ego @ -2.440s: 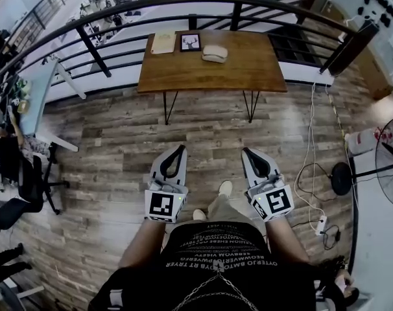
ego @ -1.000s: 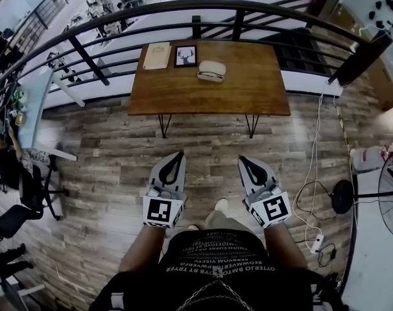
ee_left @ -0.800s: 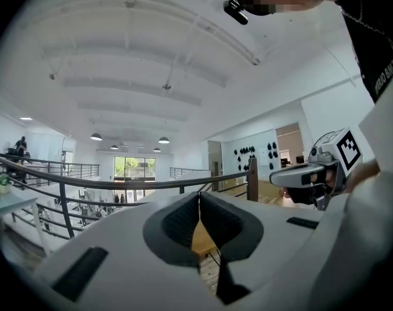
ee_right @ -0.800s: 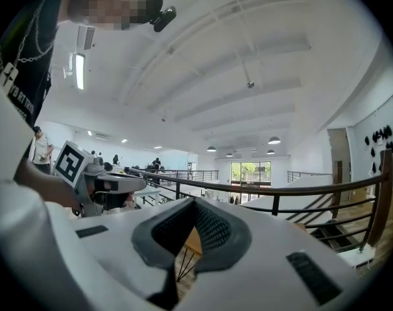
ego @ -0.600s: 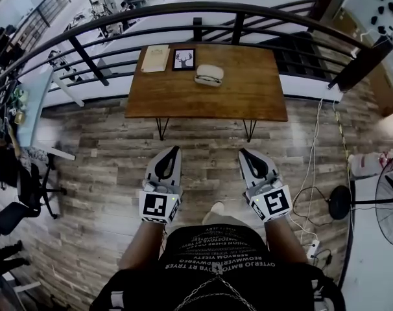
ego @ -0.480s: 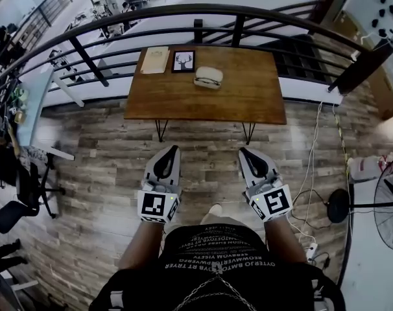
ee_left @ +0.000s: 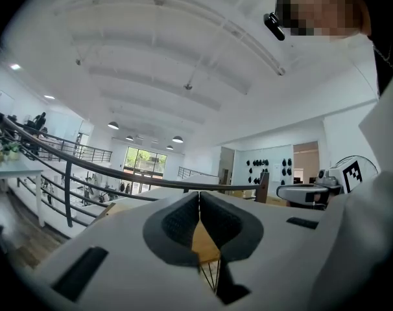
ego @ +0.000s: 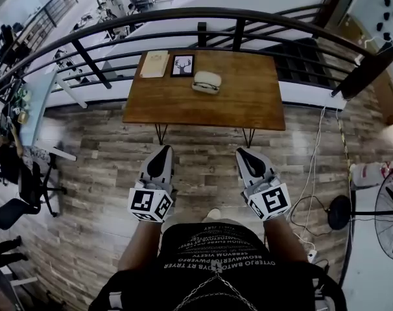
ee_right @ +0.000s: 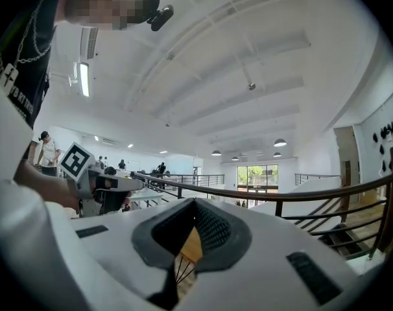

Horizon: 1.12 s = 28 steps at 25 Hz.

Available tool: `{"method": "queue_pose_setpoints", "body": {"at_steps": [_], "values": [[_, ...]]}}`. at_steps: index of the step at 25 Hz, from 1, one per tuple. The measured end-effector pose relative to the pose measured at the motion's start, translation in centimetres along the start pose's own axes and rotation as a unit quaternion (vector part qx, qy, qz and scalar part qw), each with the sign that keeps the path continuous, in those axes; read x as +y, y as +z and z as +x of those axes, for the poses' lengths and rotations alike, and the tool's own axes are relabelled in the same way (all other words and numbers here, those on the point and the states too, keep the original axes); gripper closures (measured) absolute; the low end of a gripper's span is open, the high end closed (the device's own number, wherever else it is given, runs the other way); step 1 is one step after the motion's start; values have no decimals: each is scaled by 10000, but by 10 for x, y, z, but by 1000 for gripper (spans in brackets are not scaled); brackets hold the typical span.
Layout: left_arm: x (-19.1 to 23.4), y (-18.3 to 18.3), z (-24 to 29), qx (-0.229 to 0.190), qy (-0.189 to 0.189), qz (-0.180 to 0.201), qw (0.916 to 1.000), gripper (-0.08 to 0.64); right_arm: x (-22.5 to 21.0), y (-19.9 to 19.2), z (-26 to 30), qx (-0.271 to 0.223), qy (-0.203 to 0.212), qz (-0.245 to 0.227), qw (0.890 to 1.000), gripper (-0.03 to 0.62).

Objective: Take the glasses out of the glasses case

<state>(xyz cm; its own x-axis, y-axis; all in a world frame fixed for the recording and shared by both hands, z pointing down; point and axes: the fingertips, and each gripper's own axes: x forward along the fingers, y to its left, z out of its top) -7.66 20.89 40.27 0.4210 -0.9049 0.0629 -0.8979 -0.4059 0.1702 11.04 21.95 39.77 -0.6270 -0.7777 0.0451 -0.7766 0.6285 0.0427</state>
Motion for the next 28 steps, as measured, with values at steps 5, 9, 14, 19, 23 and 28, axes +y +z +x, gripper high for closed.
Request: {"method": "queue_pose_setpoints", "body": {"at_steps": [5, 9, 14, 19, 23, 28], "values": [[0, -2, -4, 86, 95, 139, 9998, 531, -4, 2, -8, -107, 2, 49, 9999, 577], [-6, 1, -7, 71, 76, 303, 9995, 531, -5, 1, -10, -144, -37, 95, 9998, 577], [-7, -3, -15, 147, 32, 465, 9988, 532, 4, -3, -10, -134, -43, 143, 9998, 577], [-3, -6, -12, 156, -34, 478, 9987, 531, 6, -7, -3, -130, -62, 160, 9998, 577], [2, -5, -6, 149, -84, 463, 9988, 531, 8, -9, 7, -91, -34, 161, 9998, 577], [18, -4, 2, 155, -76, 528, 9985, 531, 8, -6, 29, -72, -32, 129, 9999, 577]]}}
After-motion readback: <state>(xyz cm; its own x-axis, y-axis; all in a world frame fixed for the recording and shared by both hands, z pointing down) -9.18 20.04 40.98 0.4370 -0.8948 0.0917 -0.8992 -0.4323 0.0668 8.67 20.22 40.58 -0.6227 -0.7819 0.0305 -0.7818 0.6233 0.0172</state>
